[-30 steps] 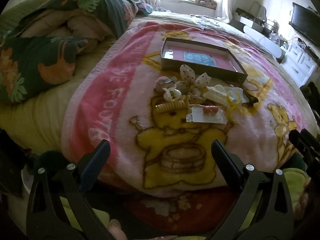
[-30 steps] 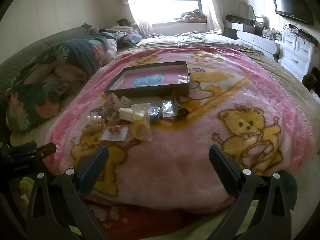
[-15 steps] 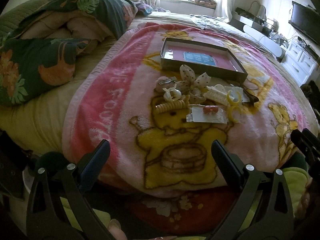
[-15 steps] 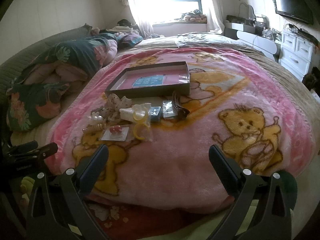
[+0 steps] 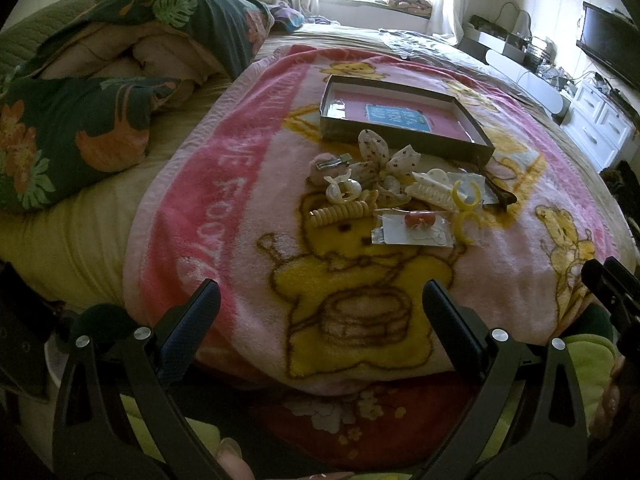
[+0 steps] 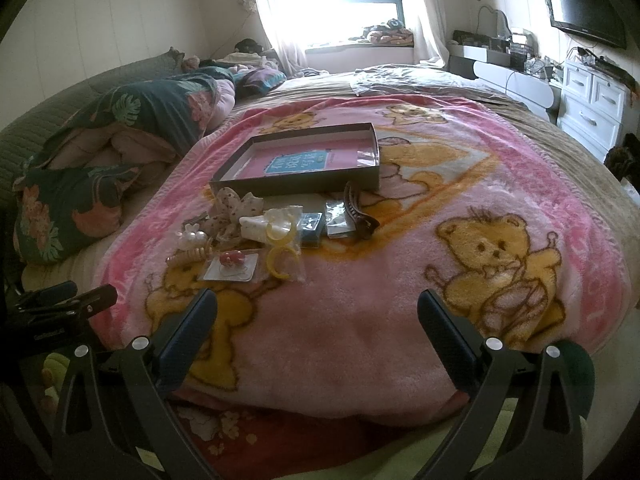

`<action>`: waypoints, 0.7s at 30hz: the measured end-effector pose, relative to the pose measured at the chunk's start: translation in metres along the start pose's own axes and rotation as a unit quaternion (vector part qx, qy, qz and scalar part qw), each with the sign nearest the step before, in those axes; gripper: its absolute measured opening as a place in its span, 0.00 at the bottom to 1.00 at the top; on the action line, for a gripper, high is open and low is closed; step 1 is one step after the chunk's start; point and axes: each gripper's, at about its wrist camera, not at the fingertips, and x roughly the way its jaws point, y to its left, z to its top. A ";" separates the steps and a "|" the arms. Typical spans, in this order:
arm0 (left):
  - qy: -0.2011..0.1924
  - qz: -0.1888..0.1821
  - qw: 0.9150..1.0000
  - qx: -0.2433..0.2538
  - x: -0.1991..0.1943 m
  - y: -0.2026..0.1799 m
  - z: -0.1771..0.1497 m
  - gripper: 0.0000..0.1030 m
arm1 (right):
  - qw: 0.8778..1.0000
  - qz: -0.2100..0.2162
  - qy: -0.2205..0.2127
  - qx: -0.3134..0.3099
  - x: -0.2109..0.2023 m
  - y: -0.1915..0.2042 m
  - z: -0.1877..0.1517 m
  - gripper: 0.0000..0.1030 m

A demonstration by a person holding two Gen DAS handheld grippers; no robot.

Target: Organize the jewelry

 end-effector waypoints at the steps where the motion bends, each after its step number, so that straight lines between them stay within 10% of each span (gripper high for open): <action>1: 0.000 0.000 1.000 0.000 0.000 0.000 0.000 0.92 | 1.000 -0.001 0.000 0.001 0.000 0.000 0.000 0.96; 21: -0.001 -0.001 1.000 0.002 0.000 -0.001 -0.001 0.92 | 1.000 0.000 -0.001 0.000 -0.002 0.000 0.001 0.96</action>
